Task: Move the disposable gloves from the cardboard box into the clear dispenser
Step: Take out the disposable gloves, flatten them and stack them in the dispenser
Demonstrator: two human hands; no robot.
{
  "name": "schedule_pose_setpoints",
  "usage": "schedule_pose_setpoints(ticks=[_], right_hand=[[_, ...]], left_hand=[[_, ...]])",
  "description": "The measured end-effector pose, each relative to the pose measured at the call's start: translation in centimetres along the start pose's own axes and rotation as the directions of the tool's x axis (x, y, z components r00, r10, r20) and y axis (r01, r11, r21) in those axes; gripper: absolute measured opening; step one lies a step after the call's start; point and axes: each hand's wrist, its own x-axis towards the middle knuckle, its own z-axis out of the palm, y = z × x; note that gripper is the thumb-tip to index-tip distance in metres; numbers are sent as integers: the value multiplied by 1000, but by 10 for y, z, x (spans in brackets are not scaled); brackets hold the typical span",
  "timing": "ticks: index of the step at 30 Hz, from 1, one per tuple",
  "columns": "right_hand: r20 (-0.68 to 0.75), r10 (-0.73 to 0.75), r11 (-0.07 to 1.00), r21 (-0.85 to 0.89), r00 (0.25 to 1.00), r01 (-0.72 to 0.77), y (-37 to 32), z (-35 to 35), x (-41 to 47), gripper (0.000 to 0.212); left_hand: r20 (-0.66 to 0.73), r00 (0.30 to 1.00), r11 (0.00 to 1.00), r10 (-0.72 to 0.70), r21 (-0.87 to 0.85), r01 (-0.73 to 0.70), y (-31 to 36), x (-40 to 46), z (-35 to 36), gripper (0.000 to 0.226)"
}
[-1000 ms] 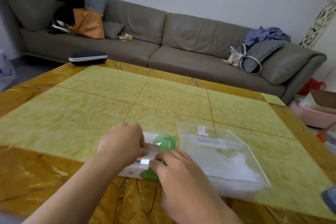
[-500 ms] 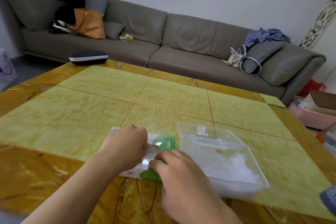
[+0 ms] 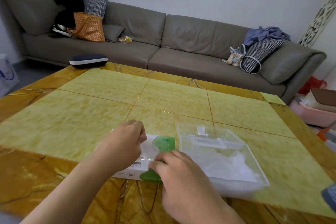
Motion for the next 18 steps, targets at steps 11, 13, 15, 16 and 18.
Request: schedule_pose_setpoints(ticks=[11,13,15,16,18], right_hand=[[-27,-14,1000,-10,1000,13,3,4,0,54],[-35,-18,1000,-10,999,17,3,6,0,54],[-40,-21,1000,-5,999,21,3,6,0,53],[-42,-26,1000,-7,999,25,4,6,0,53],[-44,-39,999,-19,998,39,3,5,1,52]], left_hand=[[125,992,979,19,-203,6,-8,-1,-12,22],[137,990,996,34,-92,-22,-13,-2,-12,15],[35,999,994,7,-110,-3,-12,-1,-10,12],[-21,1000,989,-8,-145,5,-11,0,-8,15],[-94,995,981,-38,-195,19,-6,1,-6,19]])
